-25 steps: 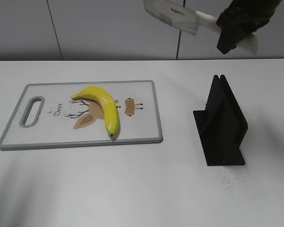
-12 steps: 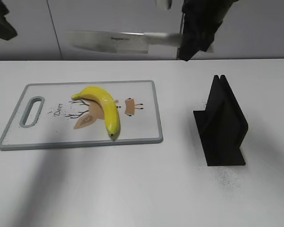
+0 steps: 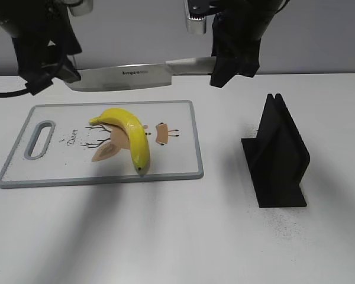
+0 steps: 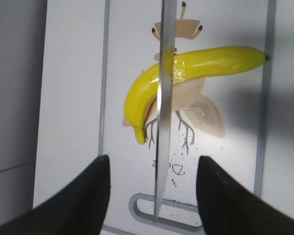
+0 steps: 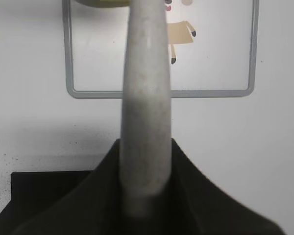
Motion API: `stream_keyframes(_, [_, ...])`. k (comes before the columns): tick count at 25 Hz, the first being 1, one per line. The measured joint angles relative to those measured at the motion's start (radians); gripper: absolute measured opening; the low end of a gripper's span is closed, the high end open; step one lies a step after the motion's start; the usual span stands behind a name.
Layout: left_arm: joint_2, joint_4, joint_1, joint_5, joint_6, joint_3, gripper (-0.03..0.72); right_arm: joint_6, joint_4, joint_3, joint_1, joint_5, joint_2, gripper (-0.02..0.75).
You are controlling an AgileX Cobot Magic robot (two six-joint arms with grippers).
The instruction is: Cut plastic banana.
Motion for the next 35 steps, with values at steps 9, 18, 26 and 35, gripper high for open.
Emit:
stream_keyframes(9, [0.085,-0.006,0.0,-0.003,0.001,0.0,0.479,-0.005,0.029,-0.001,0.0,0.0,0.026,0.19])
stream_keyframes(18, [0.121,-0.015,0.0,0.007,-0.012,-0.001,-0.001,-0.014,0.041,-0.001,-0.003,0.0,0.045,0.19])
stream_keyframes(26, [0.172,-0.023,0.003,-0.039,-0.015,-0.002,-0.008,-0.027,0.034,-0.003,-0.008,-0.047,0.081,0.19])
stream_keyframes(35, [0.444,-0.062,0.009,-0.182,-0.03,-0.012,-0.009,-0.041,0.002,-0.011,-0.021,-0.119,0.303,0.198])
